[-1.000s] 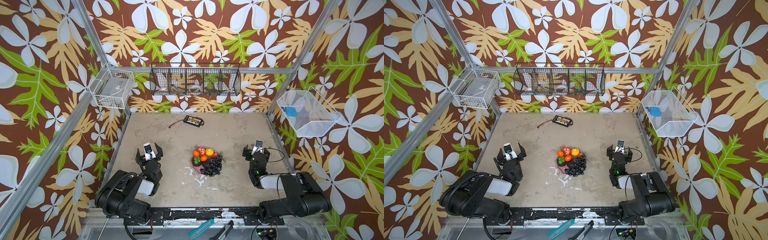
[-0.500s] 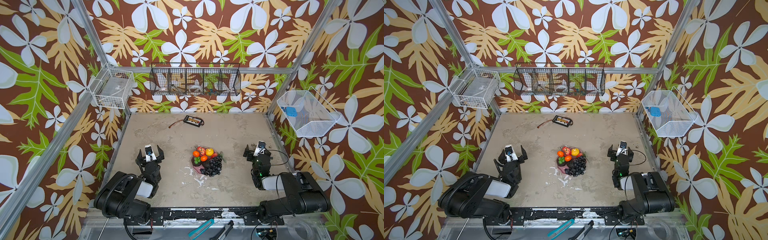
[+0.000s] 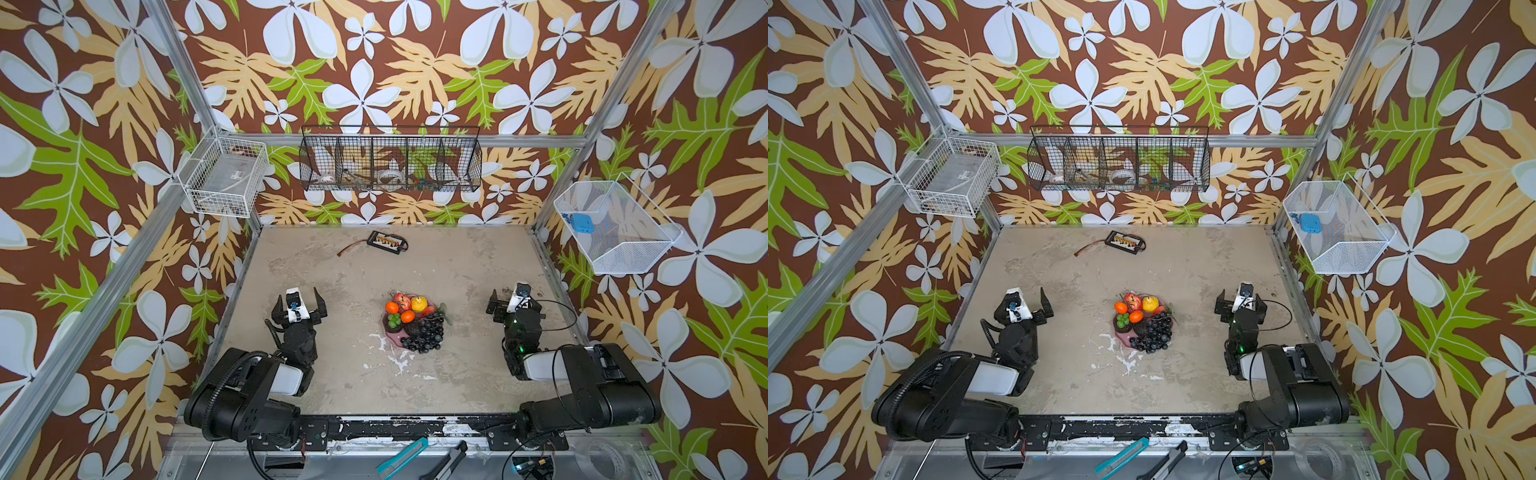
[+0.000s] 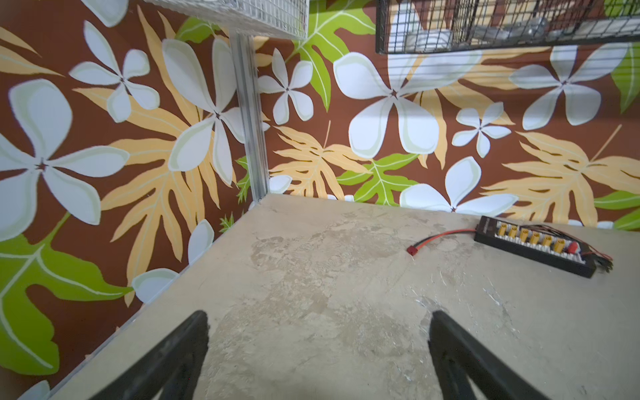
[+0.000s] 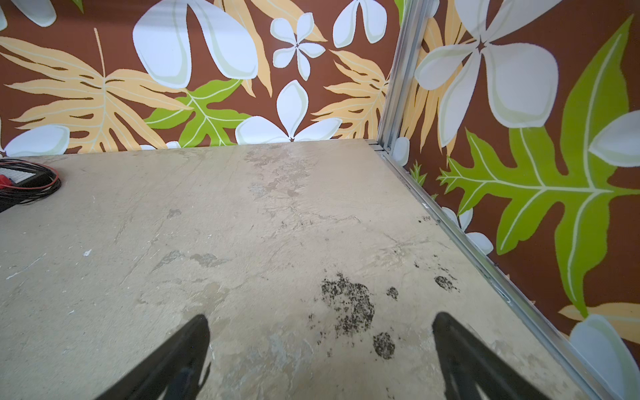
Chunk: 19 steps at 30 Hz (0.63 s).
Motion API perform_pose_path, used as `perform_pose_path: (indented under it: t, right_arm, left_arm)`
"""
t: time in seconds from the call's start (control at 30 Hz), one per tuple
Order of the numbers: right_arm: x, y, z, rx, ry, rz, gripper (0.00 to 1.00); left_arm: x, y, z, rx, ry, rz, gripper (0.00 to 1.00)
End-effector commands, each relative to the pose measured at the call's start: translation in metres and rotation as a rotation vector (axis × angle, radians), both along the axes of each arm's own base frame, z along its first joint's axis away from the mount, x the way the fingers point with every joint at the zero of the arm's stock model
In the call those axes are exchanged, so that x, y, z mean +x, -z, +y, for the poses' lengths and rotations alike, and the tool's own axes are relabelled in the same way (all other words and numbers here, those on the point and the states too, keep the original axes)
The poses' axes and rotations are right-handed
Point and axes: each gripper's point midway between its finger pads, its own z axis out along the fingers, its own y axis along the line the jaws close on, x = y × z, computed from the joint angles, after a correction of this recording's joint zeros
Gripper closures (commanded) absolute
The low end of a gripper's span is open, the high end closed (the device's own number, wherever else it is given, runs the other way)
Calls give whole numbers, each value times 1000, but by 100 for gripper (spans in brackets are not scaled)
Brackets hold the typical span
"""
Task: Arrange fruit in a fruit bowl
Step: Reset both arms
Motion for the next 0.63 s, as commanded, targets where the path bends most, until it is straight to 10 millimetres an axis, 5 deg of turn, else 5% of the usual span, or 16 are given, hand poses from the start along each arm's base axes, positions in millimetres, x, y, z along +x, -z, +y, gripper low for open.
perform_pose_path:
  t: [0.0,0.07,0.13,0.6]
  right_arm:
    - [2,-8,0,7,0,-37,0]
    - [2,-8,0,7,-1,-37,0]
    - [2,-8,0,7,0,-36,0]
    - [2,-9,0,7,-2,-37,0]
  left_arm:
    - [2,14,3,-81,54,30,0]
    - [3,8,15,-101,16,-28,0]
    - [11,20,16,-125,1,53,0]
    - [12,17,17,-102,-15,32,0]
